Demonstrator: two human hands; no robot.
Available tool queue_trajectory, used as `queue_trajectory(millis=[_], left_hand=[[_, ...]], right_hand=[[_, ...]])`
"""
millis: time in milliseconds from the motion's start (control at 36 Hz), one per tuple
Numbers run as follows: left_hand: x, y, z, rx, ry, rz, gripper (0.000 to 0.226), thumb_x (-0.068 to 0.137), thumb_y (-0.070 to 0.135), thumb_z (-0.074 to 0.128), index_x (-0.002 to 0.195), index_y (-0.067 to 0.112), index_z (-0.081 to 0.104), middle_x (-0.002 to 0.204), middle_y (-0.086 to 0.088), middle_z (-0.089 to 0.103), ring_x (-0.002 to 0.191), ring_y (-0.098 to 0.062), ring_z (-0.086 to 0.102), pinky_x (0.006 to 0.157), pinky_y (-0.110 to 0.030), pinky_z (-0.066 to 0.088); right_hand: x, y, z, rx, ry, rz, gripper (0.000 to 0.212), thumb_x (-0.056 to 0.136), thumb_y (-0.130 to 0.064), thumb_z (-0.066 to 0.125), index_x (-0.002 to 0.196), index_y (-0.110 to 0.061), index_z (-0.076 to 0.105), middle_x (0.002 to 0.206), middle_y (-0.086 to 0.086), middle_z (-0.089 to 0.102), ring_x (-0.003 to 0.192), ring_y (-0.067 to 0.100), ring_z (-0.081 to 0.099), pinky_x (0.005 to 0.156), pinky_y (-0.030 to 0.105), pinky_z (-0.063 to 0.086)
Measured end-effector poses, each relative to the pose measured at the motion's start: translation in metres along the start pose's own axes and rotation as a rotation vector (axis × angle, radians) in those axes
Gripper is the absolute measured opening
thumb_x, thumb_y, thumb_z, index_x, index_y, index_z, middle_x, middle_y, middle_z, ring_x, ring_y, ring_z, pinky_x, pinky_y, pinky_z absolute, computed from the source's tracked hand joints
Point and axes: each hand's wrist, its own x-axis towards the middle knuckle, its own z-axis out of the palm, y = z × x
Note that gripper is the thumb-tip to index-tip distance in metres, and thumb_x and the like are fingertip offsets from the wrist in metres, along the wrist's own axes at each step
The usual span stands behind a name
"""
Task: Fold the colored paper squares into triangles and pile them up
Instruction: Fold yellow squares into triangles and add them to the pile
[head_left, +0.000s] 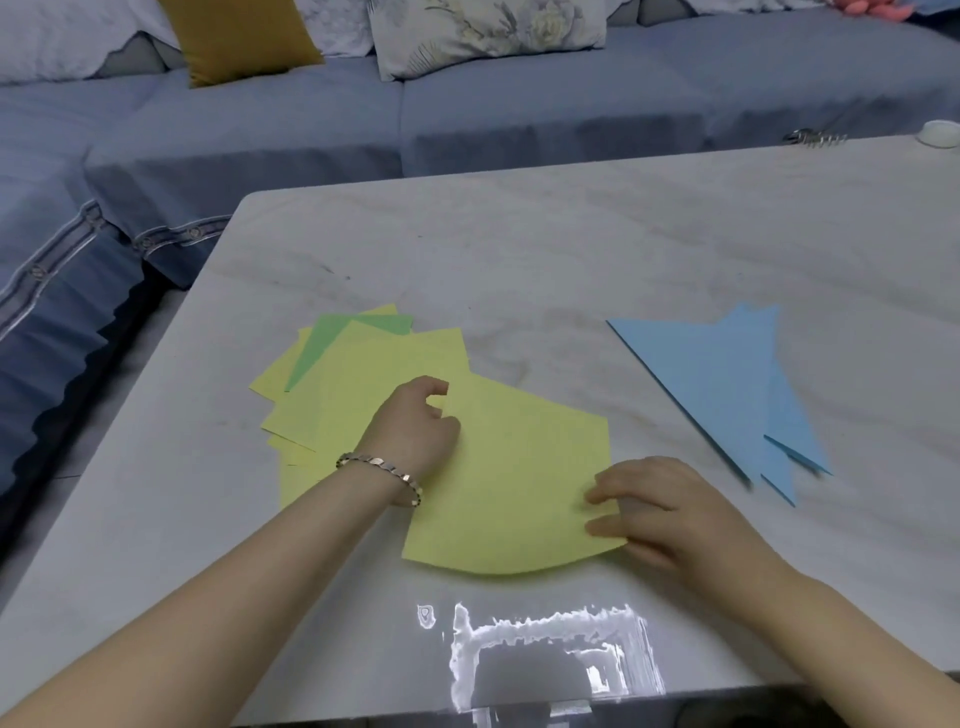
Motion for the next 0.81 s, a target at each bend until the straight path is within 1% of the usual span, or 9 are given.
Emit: queue_trajectory(millis=[56, 139, 278, 333, 417, 500, 583, 667, 806], left_hand=[[0.000, -0.001, 0.005, 0.030, -0.036, -0.048, 0.043, 0.081, 0.019, 0.062, 0.122, 0.017, 0.051, 0.112, -0.008, 0.058, 0.079, -0.019, 0.052, 0.068, -0.023, 0.039], [0.002, -0.004, 0.011, 0.067, -0.033, -0.107, 0.046, 0.073, 0.024, 0.074, 0.113, 0.014, 0.054, 0.096, 0.000, 0.055, 0.084, -0.020, 0.055, 0.073, -0.024, 0.041], [0.001, 0.001, 0.016, 0.150, -0.084, 0.062, 0.015, 0.074, 0.012, 0.069, 0.079, 0.019, 0.057, 0.068, 0.005, 0.050, 0.059, -0.012, 0.047, 0.054, -0.022, 0.034], [-0.002, 0.004, 0.018, 0.076, -0.160, 0.167, 0.022, 0.075, 0.006, 0.066, 0.066, 0.023, 0.056, 0.058, 0.006, 0.045, 0.052, -0.009, 0.041, 0.052, -0.021, 0.032], [-0.014, 0.011, 0.018, -0.066, -0.254, 0.245, 0.023, 0.082, 0.006, 0.063, 0.068, 0.024, 0.059, 0.055, 0.007, 0.046, 0.052, -0.005, 0.041, 0.054, -0.018, 0.035], [-0.024, 0.017, 0.016, -0.146, -0.312, 0.265, 0.015, 0.087, 0.007, 0.058, 0.076, 0.016, 0.063, 0.057, 0.004, 0.049, 0.058, -0.010, 0.043, 0.059, -0.020, 0.036], [-0.032, 0.018, 0.014, -0.190, -0.347, 0.251, 0.014, 0.090, 0.010, 0.054, 0.081, 0.012, 0.065, 0.066, -0.002, 0.056, 0.062, -0.012, 0.047, 0.061, -0.023, 0.039], [-0.038, 0.019, 0.016, -0.191, -0.313, 0.269, 0.028, 0.092, 0.021, 0.051, 0.066, 0.013, 0.055, 0.062, 0.001, 0.045, 0.059, -0.011, 0.038, 0.057, -0.024, 0.032], [-0.045, 0.018, 0.027, -0.198, -0.159, 0.320, 0.003, 0.079, 0.023, 0.070, 0.079, 0.026, 0.068, 0.064, 0.016, 0.058, 0.058, 0.003, 0.050, 0.058, -0.008, 0.039]], right_hand=[[0.008, -0.006, -0.003, -0.004, -0.059, -0.065, 0.026, 0.100, -0.035, 0.034, 0.096, -0.028, 0.059, 0.104, -0.005, 0.062, 0.099, 0.016, 0.057, 0.084, 0.028, 0.040], [0.018, -0.020, -0.004, 0.077, -0.167, -0.074, 0.035, 0.099, -0.036, 0.035, 0.090, -0.024, 0.066, 0.093, -0.008, 0.068, 0.092, 0.011, 0.059, 0.083, 0.024, 0.040], [0.030, -0.030, -0.006, 0.385, -0.139, 0.275, 0.028, 0.081, -0.048, 0.053, 0.081, -0.026, 0.071, 0.079, -0.021, 0.065, 0.079, -0.007, 0.057, 0.072, 0.006, 0.037], [0.035, -0.027, -0.003, 0.475, -0.022, 0.438, 0.024, 0.073, -0.049, 0.060, 0.071, -0.026, 0.070, 0.081, -0.019, 0.064, 0.083, -0.007, 0.057, 0.075, 0.004, 0.036], [0.045, -0.023, -0.001, 0.448, 0.143, 0.632, 0.022, 0.071, -0.028, 0.079, 0.058, -0.032, 0.061, 0.100, -0.016, 0.057, 0.096, -0.006, 0.052, 0.082, -0.001, 0.030], [0.051, -0.023, -0.002, 0.467, 0.192, 0.757, 0.023, 0.072, -0.018, 0.077, 0.060, -0.030, 0.062, 0.109, -0.018, 0.051, 0.102, -0.004, 0.047, 0.079, -0.006, 0.026], [0.053, -0.024, -0.004, 0.526, 0.277, 0.797, 0.018, 0.072, -0.015, 0.077, 0.061, -0.024, 0.066, 0.092, -0.018, 0.064, 0.087, -0.003, 0.057, 0.077, 0.004, 0.037], [0.053, -0.028, -0.005, 0.574, 0.321, 0.835, 0.021, 0.074, -0.013, 0.076, 0.058, -0.024, 0.066, 0.062, -0.016, 0.066, 0.061, -0.004, 0.057, 0.059, 0.009, 0.040], [0.051, -0.033, -0.005, 0.559, 0.394, 0.876, 0.017, 0.070, -0.018, 0.078, 0.060, -0.023, 0.066, 0.062, -0.011, 0.066, 0.056, 0.001, 0.055, 0.054, 0.011, 0.040]])
